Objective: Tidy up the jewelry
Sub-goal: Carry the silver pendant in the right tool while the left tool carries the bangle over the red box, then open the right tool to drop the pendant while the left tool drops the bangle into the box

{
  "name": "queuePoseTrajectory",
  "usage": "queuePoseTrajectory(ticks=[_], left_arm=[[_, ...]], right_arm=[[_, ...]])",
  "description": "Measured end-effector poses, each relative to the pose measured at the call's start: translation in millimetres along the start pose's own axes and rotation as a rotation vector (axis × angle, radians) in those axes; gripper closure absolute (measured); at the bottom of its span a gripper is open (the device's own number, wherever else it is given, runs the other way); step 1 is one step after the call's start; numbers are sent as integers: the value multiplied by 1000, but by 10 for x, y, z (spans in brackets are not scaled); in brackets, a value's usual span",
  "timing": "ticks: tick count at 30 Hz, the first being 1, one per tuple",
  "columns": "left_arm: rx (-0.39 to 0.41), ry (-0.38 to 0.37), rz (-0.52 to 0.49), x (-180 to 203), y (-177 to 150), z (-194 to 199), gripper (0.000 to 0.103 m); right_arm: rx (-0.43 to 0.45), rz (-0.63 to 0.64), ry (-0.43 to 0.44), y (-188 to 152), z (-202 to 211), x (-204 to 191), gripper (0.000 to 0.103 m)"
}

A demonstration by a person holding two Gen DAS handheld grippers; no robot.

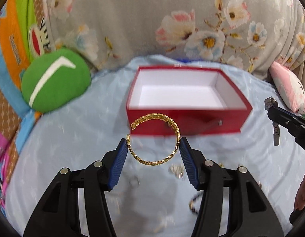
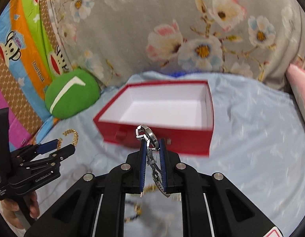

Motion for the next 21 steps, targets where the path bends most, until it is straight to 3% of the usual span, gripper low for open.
queuePoseTrajectory(ticks=[4,8,11,21], left_arm=[[55,27,-29,-24,513,-206,50],[53,13,-19,-89,920,-590,50],[62,48,-35,-99,1138,-894,50],[-15,69,5,-284,1350,-1944,50]], right_arm=[[29,-17,-6,432,-367,66,91],[24,-54,-4,712,-797,127,91],[23,-52,-22,878,-1126,134,91],[-75,-63,-53,935,-2099,211,91]])
Point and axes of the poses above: each gripper's, at about its wrist camera, not at the fingertips, and z roughly against the way its jaws point, x to its right, y to its top, the point moved 3 cm from there along -z, roughly the way its jaws point, and after that the axes turned 11 degrees about -y, right-handed, at the moved point
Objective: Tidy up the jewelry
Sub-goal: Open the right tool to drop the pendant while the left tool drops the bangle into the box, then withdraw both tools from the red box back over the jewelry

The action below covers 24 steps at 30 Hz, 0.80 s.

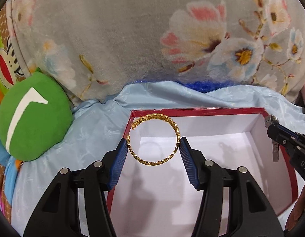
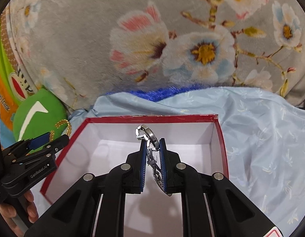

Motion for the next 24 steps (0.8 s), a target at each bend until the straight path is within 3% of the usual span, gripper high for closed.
queuePoseTrajectory(ticks=[3,6,7,11,13,20,24], left_arm=[[-19,-3,19,-43,-6,-175,49],[-25,9,21,-62,-28,-274,49],[-24,22,16,-56,-30,-287,42],[-21,31,18,-58,-16,-279,17],[-47,58,6,-63,-40,-297,12],[-165,105,-12,-102,-329,-412,12],[-165,143,-22,-54,-371,-371,13]], right_arm=[[-15,2,13,14,-112,-13,91],[49,22,-19,55,-34,-33,84],[52,27,-23,58,-37,-36,79],[65,20,-24,59,-33,-18,76],[73,12,-25,58,-19,5,73],[89,24,-36,46,-4,-6,73],[96,45,-55,41,-5,1,73]])
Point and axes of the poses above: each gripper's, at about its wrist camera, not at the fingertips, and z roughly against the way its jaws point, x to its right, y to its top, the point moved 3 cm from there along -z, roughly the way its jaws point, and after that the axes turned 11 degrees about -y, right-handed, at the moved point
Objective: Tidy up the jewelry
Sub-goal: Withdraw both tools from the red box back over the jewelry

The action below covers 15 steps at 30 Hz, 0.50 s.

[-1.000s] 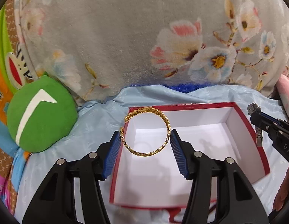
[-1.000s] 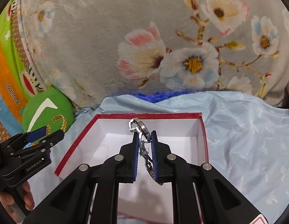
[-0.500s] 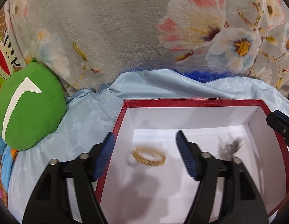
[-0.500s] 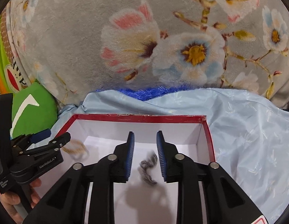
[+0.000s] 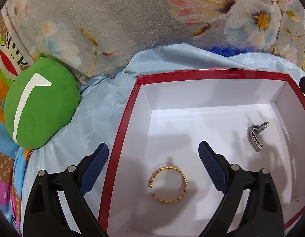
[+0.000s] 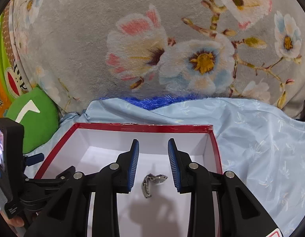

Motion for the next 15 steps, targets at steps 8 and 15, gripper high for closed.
queuePoseTrajectory(ticks=[8,15], left_arm=[[14,-2,-30,167,-149,153,13],[80,-97,50,45,-219,450,13]], right_arm=[[-6,0,-25,-16,10,110,73],[36,42,-27,-152,511,109,73]])
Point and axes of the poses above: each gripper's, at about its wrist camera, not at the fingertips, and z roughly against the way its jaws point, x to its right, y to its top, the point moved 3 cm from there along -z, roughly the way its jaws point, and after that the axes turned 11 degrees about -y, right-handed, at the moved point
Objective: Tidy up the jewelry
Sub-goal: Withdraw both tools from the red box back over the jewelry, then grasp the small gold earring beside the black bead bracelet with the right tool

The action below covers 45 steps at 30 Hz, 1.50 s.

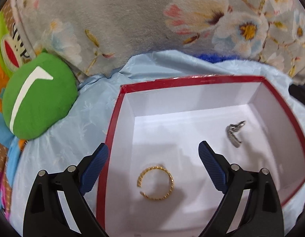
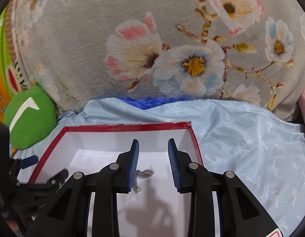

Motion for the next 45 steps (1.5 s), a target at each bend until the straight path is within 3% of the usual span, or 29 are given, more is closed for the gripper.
queuePoseTrajectory(ticks=[5,12,20,23,26,29,45], left_arm=[[56,-33,-16,-23,-319,648,9],[-56,-89,22,-107,-1179,1047,9],[-135,-132,84,-21,-2036,1317,9],[-158,-149,111,19,-2249,1377,9],[-153,-104,89,47,-2378,1424,9],[-137,-74,79,15,-2425,1479,9],[-123,-85,154,-334,-2497,1521,9]], right_arm=[[3,38,27,-465,746,83,62],[-107,-17,62,-1487,1607,343,61],[-243,-44,88,-2332,2037,283,61],[-274,-44,122,-2459,2040,130,61],[-291,-41,146,-2489,1984,-40,61],[-298,-32,151,-2462,1884,-204,61],[-322,16,136,-2325,1507,-626,68]])
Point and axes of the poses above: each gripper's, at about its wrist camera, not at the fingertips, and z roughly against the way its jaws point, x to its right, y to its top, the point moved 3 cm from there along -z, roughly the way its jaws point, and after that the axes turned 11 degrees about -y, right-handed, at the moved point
